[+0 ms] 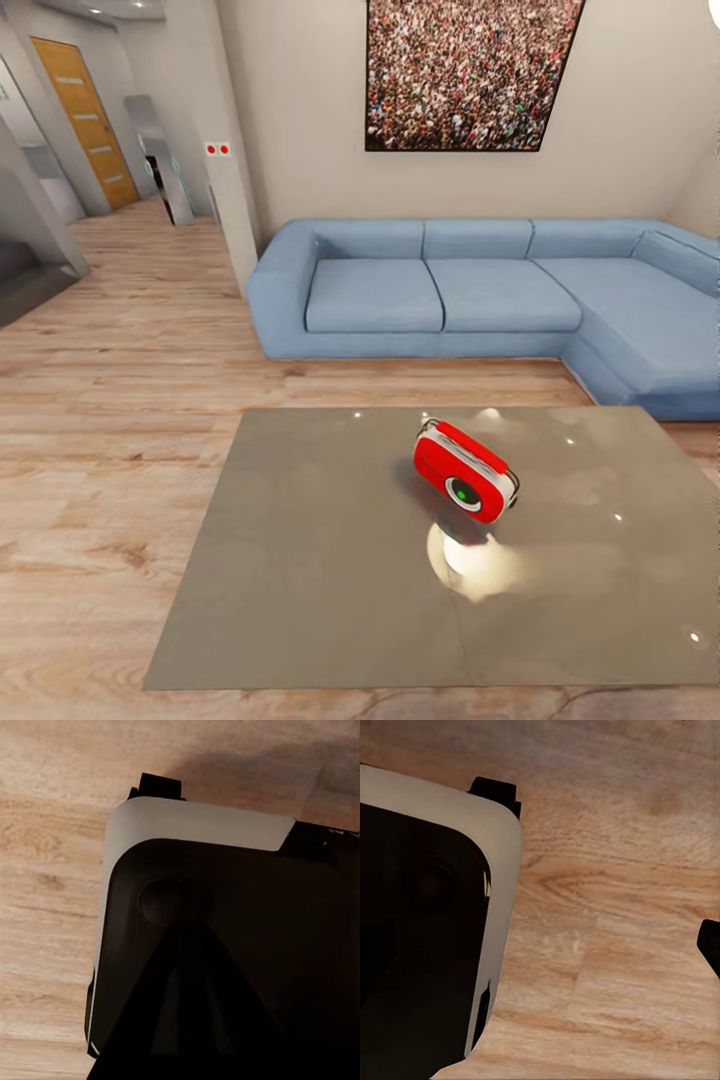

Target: Turn on the radio receiver that's on the table in the living room.

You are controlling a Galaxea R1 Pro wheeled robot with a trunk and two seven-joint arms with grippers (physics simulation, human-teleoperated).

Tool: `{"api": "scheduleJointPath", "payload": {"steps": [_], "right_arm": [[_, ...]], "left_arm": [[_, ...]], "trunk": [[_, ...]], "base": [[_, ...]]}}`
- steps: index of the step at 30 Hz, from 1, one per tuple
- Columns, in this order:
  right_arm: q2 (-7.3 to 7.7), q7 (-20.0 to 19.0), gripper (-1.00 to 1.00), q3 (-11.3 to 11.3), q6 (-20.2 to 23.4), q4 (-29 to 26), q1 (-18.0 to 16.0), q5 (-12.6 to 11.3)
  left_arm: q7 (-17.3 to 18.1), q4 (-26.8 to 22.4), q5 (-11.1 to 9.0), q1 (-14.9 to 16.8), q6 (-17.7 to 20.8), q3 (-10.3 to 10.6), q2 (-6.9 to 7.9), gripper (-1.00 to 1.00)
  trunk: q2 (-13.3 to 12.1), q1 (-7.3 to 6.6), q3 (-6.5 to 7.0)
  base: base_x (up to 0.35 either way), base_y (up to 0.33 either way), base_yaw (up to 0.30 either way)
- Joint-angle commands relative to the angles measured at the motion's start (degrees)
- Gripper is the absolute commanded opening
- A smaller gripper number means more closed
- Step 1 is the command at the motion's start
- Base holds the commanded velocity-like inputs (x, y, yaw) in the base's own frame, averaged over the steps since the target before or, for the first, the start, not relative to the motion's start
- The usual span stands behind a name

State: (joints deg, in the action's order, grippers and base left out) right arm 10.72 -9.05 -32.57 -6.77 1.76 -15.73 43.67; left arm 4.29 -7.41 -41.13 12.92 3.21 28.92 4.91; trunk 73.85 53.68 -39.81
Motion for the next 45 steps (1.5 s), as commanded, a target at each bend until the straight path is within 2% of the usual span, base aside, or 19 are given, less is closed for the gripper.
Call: {"api": "scheduleJointPath", "payload": {"steps": [1,24,45], "right_arm": [[0.0,0.0,1.0,0.02,0.0,0.0,0.0,0.0],[0.0,0.0,1.0,0.04,0.19,0.0,0.0,0.01],[-0.2,0.03,1.0,0.05,0.54,-0.08,0.0,0.27]], "left_arm": [[0.01,0.0,0.0,0.0,-0.02,0.0,0.0,-1.0],[0.02,0.02,0.51,0.0,-0.04,0.0,0.01,-1.0],[0.02,0.01,0.61,0.0,-0.05,0.09,0.09,-1.0]], "trunk": [[0.0,0.0,0.09],[0.0,0.0,2.13],[0.0,0.0,2.27]], "base": [[0.0,0.0,-0.068],[0.0,0.0,-0.055],[0.0,0.0,0.0]]}}
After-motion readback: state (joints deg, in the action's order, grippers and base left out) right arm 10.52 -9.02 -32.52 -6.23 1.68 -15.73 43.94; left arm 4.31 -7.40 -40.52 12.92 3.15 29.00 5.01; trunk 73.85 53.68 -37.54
